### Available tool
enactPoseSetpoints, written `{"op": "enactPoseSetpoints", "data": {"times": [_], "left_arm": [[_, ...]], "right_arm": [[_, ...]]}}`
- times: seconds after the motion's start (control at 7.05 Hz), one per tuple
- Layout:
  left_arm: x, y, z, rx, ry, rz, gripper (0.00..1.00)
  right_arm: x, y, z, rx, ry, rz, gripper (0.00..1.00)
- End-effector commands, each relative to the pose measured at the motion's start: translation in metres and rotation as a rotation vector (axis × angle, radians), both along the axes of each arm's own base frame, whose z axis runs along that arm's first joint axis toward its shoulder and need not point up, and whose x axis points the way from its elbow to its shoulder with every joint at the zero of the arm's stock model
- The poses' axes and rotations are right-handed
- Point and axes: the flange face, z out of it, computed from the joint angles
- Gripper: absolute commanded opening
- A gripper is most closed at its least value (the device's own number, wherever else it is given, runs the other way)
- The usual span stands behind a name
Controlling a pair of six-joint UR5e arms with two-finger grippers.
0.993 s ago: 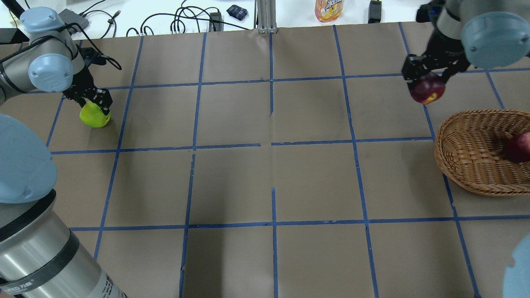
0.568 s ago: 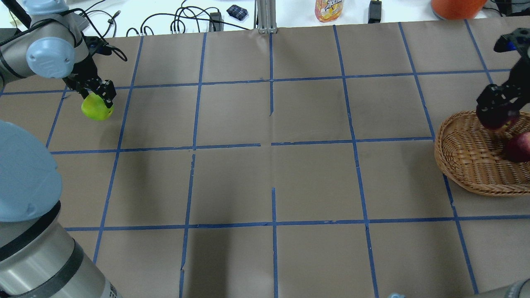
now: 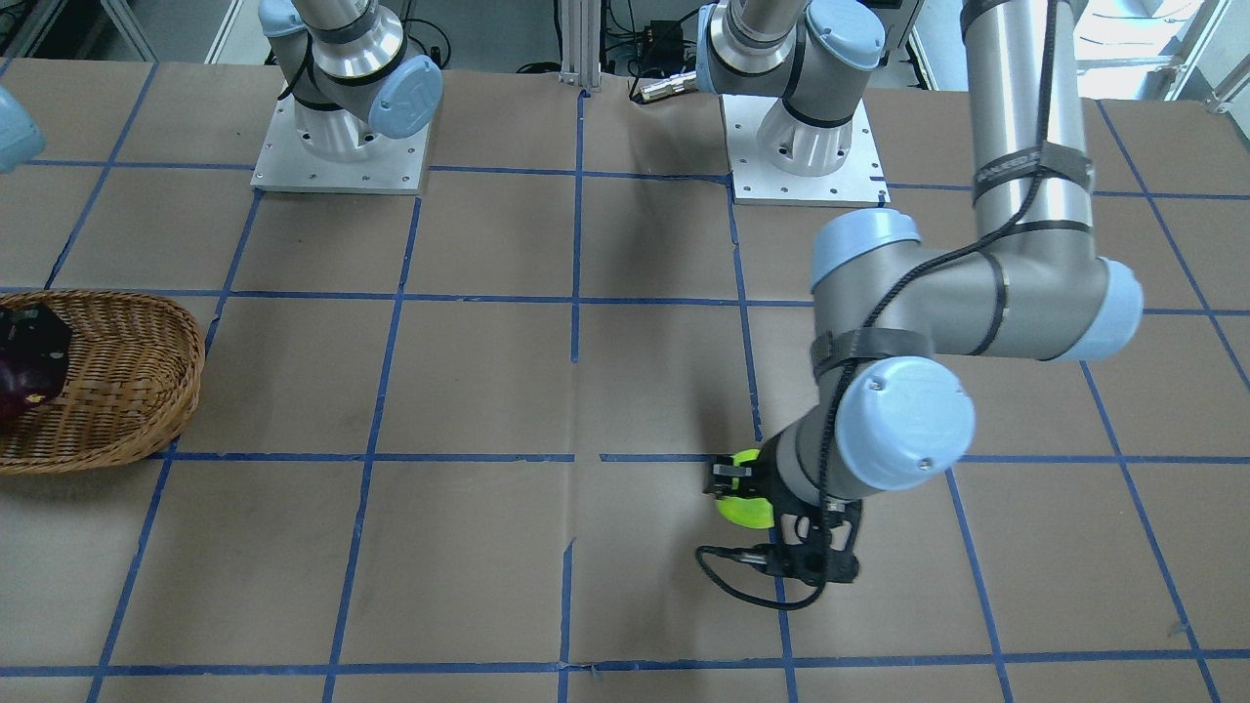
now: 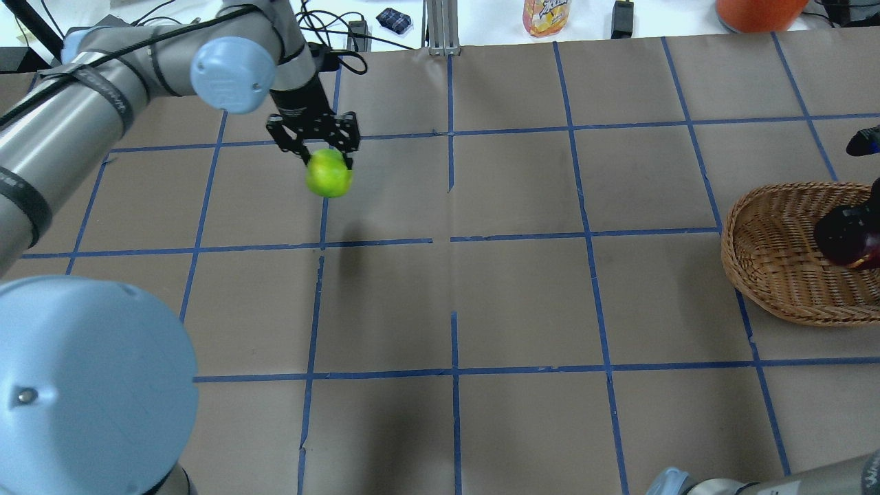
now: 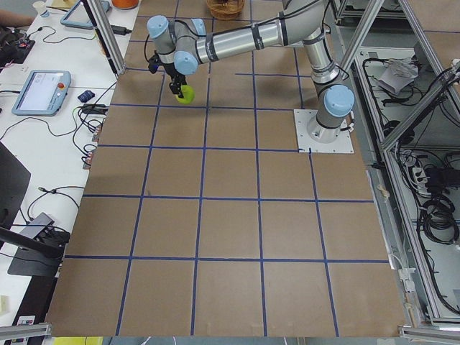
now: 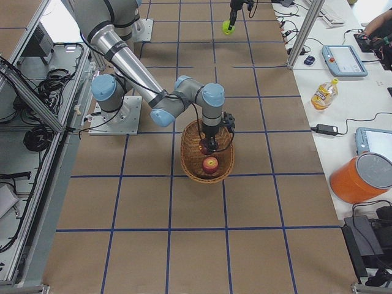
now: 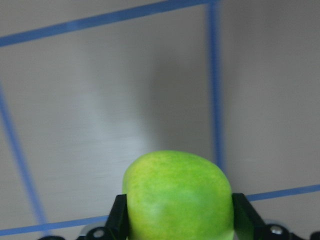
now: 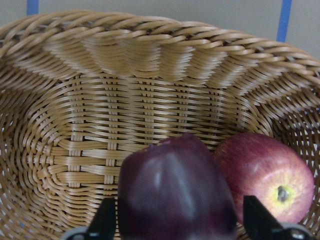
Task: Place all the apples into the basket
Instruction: 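Carry the green apple to the center with left and release while right returns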
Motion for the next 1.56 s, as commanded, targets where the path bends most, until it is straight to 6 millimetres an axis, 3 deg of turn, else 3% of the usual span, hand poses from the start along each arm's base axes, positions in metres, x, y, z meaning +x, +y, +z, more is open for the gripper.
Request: {"op": "enactPoseSetpoints", "data": {"times": [0.0,0.14,0.28,0.43,0.57,0.71,0.85,0.99,1.14,1.28,1.42], "left_arm": [[-0.103,0.026,-0.019,0.055,0.158,0.198,0.0],[-0.118,0.036,-0.029,0.085,0.178,0.285,0.0],[-0.12,0.034,-0.032,0.056,0.183,0.312,0.05],[-0.119,0.042,-0.044,0.077,0.161,0.314,0.95],[-0.118,0.052,-0.06,0.091,0.106,0.348,1.0],[-0.119,0.054,-0.058,0.082,0.107,0.369,1.0],[-0.119,0.051,-0.042,0.057,0.121,0.371,1.0],[-0.114,0.049,-0.011,0.024,0.144,0.373,1.0],[-0.09,0.044,0.015,-0.002,0.147,0.395,1.0],[-0.052,0.044,0.041,0.006,0.143,0.436,1.0],[0.005,0.051,0.079,0.01,0.144,0.318,1.0]], "right_arm": [[0.001,0.0,0.019,-0.033,0.009,0.0,1.0],[0.014,0.004,0.052,-0.034,-0.076,0.009,1.0],[0.027,0.007,0.082,0.013,-0.155,-0.003,1.0],[0.037,-0.004,0.1,0.003,-0.159,-0.046,1.0],[0.079,-0.026,0.116,-0.041,-0.183,-0.025,1.0],[0.126,-0.043,0.134,-0.053,-0.176,-0.058,1.0],[0.177,-0.054,0.146,-0.055,-0.176,-0.062,1.0],[0.24,-0.06,0.153,-0.063,-0.196,-0.111,1.0],[0.312,-0.06,0.149,-0.057,-0.198,-0.165,1.0],[0.365,-0.062,0.139,-0.06,-0.215,-0.24,1.0],[0.418,-0.073,0.122,-0.104,-0.234,-0.27,1.0]]}}
